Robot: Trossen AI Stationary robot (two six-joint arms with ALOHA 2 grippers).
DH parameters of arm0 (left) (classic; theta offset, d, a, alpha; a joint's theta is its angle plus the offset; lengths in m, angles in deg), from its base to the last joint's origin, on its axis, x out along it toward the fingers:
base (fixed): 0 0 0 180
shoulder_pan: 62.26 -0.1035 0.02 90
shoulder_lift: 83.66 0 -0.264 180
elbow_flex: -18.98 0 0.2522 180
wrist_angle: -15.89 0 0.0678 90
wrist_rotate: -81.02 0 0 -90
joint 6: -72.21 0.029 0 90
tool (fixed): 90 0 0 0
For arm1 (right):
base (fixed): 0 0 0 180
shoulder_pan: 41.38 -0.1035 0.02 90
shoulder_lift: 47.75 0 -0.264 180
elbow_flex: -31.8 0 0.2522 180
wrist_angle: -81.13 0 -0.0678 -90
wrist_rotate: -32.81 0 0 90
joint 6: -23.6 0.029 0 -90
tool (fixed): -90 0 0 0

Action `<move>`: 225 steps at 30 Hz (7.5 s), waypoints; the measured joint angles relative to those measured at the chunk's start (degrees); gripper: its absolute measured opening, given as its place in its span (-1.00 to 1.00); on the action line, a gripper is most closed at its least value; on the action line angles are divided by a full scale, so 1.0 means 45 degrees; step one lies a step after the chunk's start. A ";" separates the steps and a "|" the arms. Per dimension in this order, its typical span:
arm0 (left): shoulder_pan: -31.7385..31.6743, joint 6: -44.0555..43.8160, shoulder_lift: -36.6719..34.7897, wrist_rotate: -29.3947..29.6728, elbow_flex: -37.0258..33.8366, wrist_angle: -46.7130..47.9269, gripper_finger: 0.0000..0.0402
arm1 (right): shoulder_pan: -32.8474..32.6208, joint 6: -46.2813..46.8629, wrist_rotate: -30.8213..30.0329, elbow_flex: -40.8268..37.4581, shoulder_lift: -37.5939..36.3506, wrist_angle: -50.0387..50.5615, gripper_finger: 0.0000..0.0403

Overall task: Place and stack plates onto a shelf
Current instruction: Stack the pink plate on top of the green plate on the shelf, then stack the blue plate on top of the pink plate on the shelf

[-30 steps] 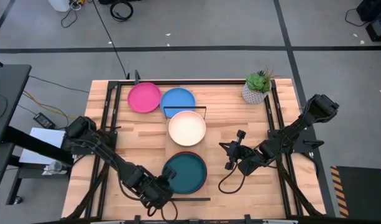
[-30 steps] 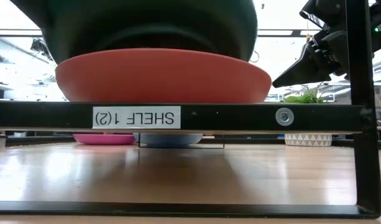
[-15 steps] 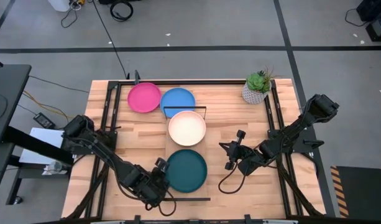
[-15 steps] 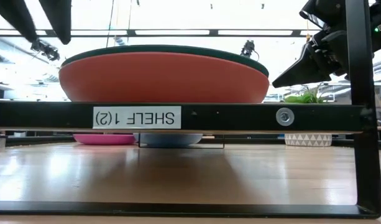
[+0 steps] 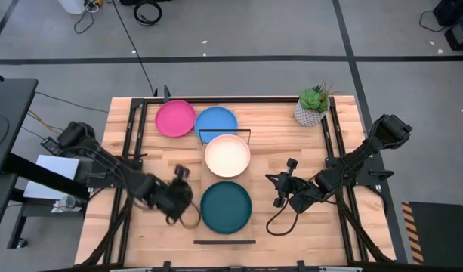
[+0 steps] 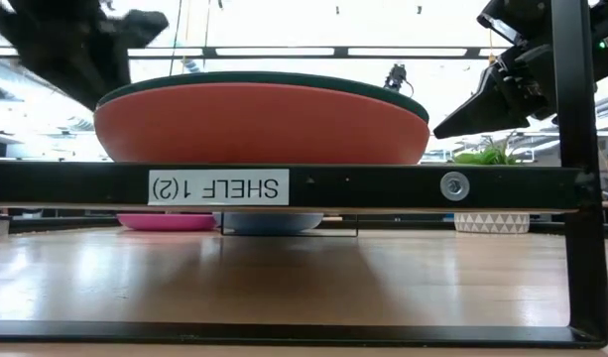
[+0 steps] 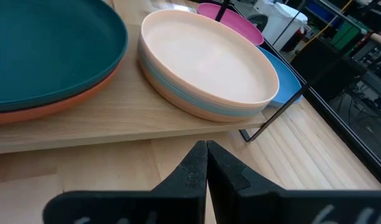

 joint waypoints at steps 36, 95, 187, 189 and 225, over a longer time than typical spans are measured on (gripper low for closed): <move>-1.2228 0.3094 -0.1575 -0.1505 -0.5208 -0.5504 -0.03 | 0.0000 -0.0884 0.0142 -0.0505 -0.0005 -0.1505 -0.93; -0.2290 0.7461 -0.3703 -0.2100 -0.2030 -0.7559 -0.89 | 0.0010 -0.0942 0.0481 -0.0690 -0.0005 -0.1817 -0.93; -1.4846 -0.2689 -0.1370 -0.4937 -0.4750 -0.8092 -0.70 | -0.0048 -0.1703 0.1234 -0.0767 -0.0005 -0.2913 -0.93; -1.5330 -0.3965 -0.0947 -0.5563 -0.4750 -0.8426 -0.68 | -0.0043 -0.1680 0.1232 -0.0767 -0.0005 -0.2932 -0.93; -1.5253 -0.5511 0.1451 -0.5631 -0.4725 -1.0862 -0.40 | -0.0039 -0.1956 0.1234 -0.0767 -0.0005 -0.2948 -0.93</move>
